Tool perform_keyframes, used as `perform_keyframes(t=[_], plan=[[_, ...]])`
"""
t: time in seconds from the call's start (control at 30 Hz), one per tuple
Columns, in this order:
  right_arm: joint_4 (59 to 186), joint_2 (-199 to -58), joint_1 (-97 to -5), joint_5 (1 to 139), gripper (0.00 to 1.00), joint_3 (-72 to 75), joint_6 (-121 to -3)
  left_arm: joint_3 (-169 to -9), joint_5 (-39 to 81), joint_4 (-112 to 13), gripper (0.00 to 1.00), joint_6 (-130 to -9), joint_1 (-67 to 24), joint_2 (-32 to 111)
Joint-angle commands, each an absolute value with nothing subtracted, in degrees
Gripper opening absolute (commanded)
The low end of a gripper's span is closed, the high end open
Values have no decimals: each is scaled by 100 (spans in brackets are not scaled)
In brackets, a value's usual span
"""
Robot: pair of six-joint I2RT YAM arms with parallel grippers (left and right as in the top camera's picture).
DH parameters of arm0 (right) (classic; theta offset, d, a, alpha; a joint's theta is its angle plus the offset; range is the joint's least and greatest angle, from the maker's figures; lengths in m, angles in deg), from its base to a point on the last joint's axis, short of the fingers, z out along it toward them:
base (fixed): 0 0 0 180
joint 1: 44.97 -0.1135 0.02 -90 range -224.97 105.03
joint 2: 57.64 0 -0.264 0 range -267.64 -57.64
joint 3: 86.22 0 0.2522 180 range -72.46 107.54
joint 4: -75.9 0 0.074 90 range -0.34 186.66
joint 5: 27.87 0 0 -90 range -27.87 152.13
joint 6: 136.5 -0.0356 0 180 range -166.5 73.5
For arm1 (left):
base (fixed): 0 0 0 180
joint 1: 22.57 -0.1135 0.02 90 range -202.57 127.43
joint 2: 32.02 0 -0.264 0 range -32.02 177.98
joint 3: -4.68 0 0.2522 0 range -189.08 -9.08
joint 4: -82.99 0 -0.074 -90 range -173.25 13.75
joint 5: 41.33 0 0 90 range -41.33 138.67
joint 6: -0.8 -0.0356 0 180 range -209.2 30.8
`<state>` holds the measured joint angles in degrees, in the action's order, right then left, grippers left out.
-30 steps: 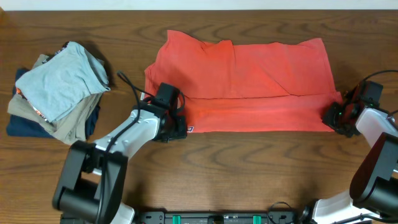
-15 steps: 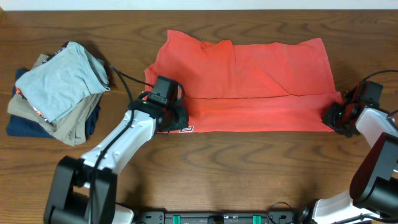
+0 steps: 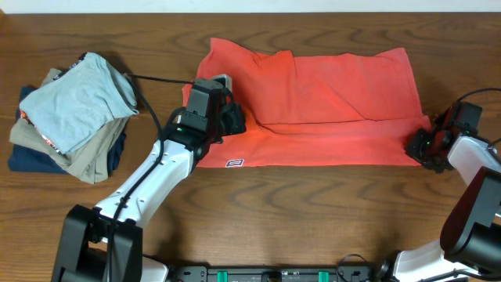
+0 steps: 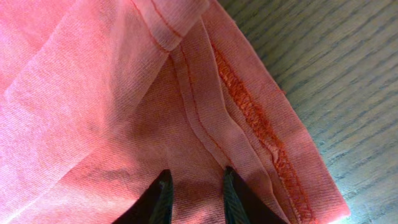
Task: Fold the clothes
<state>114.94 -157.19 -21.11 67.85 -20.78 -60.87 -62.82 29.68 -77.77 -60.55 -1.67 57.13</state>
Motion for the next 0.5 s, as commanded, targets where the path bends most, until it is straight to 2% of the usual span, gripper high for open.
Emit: perform_keyframes(t=[0.0,0.03,0.1,0.33,0.47], plan=[[11577,-15839,-2151,6597,33,-2275,-6080,-6343,2575,-7611,45,-5869,-158,5673],[11577,-15839,-2151,6597,36,-2275,-6080,-6343,2575,-7511,54,-5950,-167,5673],[11581,-15837,-2148,6601,39,-2262,-6080,-6343,2577,-7288,65,-6199,-193,5673],[12169,-15679,-2065,6604,43,-1728,-6080,-6343,2719,-6840,67,-6258,-514,5671],[12569,-15441,-1954,6601,44,-1234,-6054,-6341,3434,-6304,67,-6256,-754,5671]])
